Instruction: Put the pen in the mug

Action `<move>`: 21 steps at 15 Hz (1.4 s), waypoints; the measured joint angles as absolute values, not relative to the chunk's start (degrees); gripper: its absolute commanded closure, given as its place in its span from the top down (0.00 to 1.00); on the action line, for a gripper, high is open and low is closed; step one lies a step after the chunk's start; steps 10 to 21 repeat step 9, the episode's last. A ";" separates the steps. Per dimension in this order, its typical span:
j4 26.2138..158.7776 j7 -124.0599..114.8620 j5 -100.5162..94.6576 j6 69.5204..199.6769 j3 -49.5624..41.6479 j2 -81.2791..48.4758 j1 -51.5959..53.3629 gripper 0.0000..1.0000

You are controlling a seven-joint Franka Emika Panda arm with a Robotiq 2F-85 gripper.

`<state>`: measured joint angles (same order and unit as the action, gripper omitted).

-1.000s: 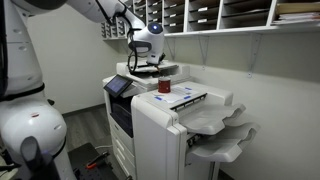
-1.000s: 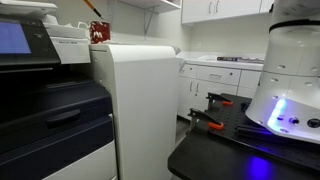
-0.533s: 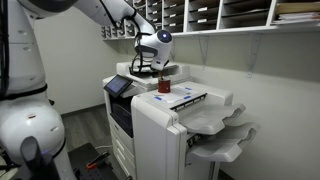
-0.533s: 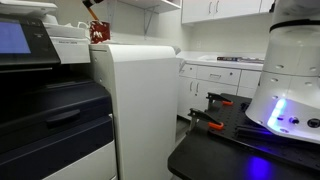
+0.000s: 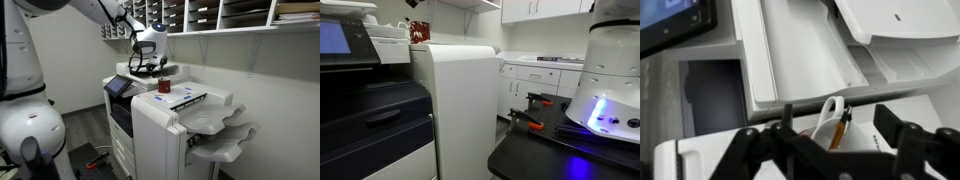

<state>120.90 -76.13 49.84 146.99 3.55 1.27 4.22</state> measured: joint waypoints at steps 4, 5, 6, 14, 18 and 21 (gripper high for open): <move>123.75 -96.18 25.30 147.40 4.56 6.05 4.15 1.00; 124.31 -100.41 19.92 146.34 4.85 7.46 3.88 1.00; 124.57 -104.59 14.57 144.55 5.35 8.85 3.34 1.00; 124.35 -110.78 6.49 135.76 6.64 12.53 2.48 1.00; 124.35 -110.78 6.49 135.76 6.64 12.53 2.48 1.00; 124.35 -110.78 6.49 135.76 6.64 12.53 2.48 1.00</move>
